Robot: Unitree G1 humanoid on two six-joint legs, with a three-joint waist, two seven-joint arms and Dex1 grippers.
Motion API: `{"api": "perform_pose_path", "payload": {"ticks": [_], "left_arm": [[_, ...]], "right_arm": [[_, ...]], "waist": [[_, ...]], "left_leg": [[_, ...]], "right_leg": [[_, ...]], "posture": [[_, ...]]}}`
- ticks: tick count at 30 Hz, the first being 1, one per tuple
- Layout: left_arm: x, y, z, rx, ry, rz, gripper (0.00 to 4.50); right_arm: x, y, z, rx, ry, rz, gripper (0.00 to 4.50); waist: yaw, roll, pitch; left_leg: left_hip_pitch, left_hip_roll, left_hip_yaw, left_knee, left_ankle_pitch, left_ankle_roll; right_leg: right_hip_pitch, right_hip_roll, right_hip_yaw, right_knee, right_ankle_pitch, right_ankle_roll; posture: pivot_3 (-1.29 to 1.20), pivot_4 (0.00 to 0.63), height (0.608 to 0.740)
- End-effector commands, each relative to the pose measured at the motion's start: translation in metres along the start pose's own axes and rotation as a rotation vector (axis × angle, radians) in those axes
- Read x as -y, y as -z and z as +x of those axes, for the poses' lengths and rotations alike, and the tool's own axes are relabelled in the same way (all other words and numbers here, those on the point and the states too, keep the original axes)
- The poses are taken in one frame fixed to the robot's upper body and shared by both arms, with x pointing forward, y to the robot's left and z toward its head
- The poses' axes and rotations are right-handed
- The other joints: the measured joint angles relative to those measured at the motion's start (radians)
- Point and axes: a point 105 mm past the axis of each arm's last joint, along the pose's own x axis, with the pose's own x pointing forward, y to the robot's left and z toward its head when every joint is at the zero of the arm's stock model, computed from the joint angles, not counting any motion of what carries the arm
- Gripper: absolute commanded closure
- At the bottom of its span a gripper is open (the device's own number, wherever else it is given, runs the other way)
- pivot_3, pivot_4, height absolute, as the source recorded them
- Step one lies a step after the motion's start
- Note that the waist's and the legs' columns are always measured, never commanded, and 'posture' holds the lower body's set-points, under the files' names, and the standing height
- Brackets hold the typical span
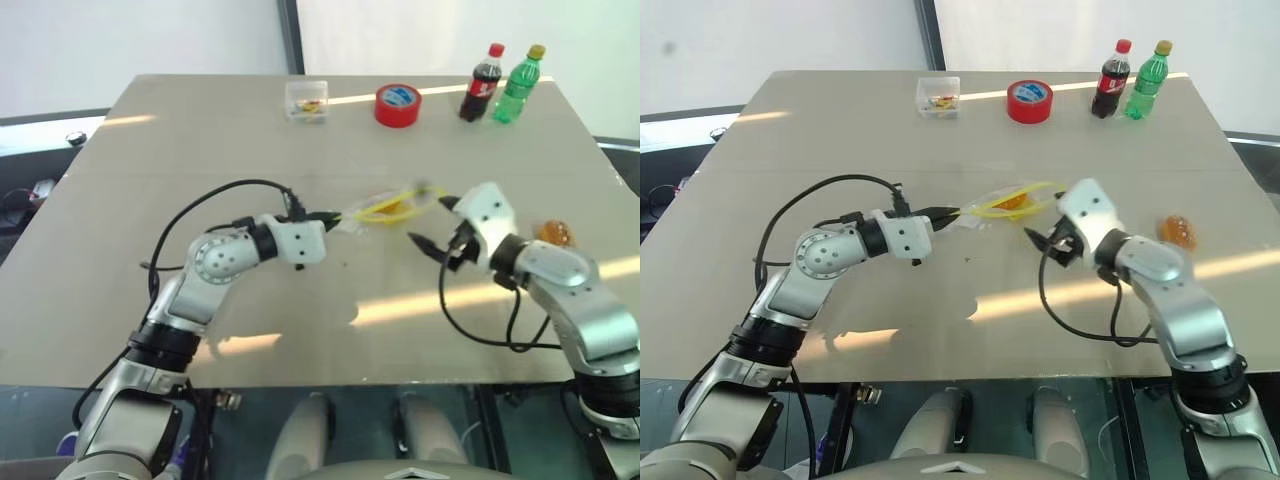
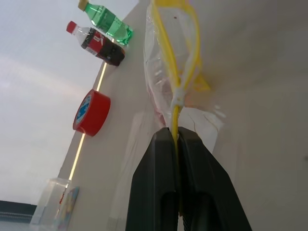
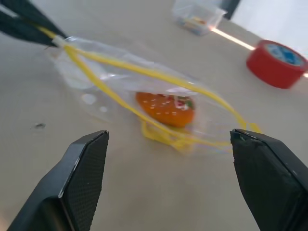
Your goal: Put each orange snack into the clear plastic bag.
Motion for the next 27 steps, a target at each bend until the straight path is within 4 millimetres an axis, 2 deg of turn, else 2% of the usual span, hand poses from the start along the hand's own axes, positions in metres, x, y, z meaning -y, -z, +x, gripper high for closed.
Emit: {"api": "perform_pose_path", "payload": {"ticks": [1, 3, 7, 11, 16, 20, 22, 24, 27], "left_arm": [[-0.010, -0.017, 0.002, 0.077, -0.021, -0.005, 4.50], [-0.011, -0.021, 0.004, 0.096, -0.020, -0.026, 4.50], [-0.009, -0.026, 0.006, 0.116, -0.011, -0.018, 4.50], [-0.008, -0.026, 0.006, 0.117, -0.006, -0.017, 4.50], [-0.008, -0.025, 0.006, 0.115, -0.004, -0.018, 4.50], [-0.010, -0.024, 0.006, 0.109, -0.018, -0.016, 4.50], [-0.011, -0.024, 0.006, 0.110, -0.025, -0.021, 4.50], [-0.012, -0.023, 0.005, 0.111, -0.026, -0.025, 4.50], [-0.012, -0.022, 0.005, 0.108, -0.028, -0.026, 4.50]], "right_arm": [[0.043, 0.001, -0.026, -0.014, 0.247, 0.062, 0.37], [0.074, 0.024, -0.043, -0.117, 0.458, 0.107, 0.37], [0.106, 0.062, -0.063, -0.250, 0.693, 0.145, 0.37], [0.119, 0.087, -0.071, -0.317, 0.811, 0.199, 0.37], [0.125, 0.113, -0.076, -0.365, 0.861, 0.241, 0.37], [0.130, 0.120, -0.078, -0.355, 0.879, 0.252, 0.37], [0.130, 0.120, -0.077, -0.343, 0.869, 0.254, 0.89], [0.130, 0.118, -0.075, -0.328, 0.855, 0.239, 1.59], [0.129, 0.112, -0.071, -0.298, 0.819, 0.230, 3.09]], "waist": [[0.001, 0.000, 0.000], [0.002, 0.000, 0.000], [0.001, 0.000, 0.000], [-0.006, 0.000, 0.000], [-0.005, 0.000, 0.000], [-0.005, 0.001, -0.001], [-0.005, 0.001, -0.001], [-0.005, 0.001, -0.001], [-0.005, 0.001, -0.001]], "left_leg": [[0.000, 0.000, 0.000, 0.000, 0.000, 0.000], [0.000, 0.000, 0.000, 0.001, 0.000, 0.000], [0.000, -0.001, 0.001, 0.001, 0.000, 0.000], [0.001, -0.001, 0.002, 0.001, 0.000, 0.000], [0.001, -0.001, 0.003, 0.001, 0.000, 0.000], [0.001, -0.001, 0.003, 0.001, 0.000, 0.000], [0.001, -0.001, 0.003, 0.001, 0.000, 0.000], [0.001, -0.001, 0.003, 0.001, 0.000, 0.000], [0.001, -0.001, 0.003, 0.001, 0.000, 0.000]], "right_leg": [[0.000, 0.000, 0.000, 0.000, 0.000, 0.000], [0.000, 0.000, 0.000, 0.000, 0.000, 0.000], [0.000, 0.000, 0.000, 0.001, 0.000, 0.000], [0.000, 0.000, 0.002, 0.001, 0.000, 0.000], [0.000, 0.000, 0.002, 0.002, 0.000, 0.000], [0.000, 0.000, 0.002, 0.002, 0.000, 0.000], [0.000, 0.000, 0.002, 0.002, 0.000, 0.000], [0.000, 0.000, 0.002, 0.002, 0.000, 0.000], [0.000, 0.000, 0.002, 0.002, 0.000, 0.000]], "posture": [[0.00, 0.150, 0.740], [0.00, 0.150, 0.740], [0.00, 0.150, 0.740], [0.00, 0.150, 0.740], [0.00, 0.150, 0.740], [0.00, 0.150, 0.740], [0.00, 0.150, 0.740], [0.00, 0.150, 0.740], [0.00, 0.150, 0.740]]}}
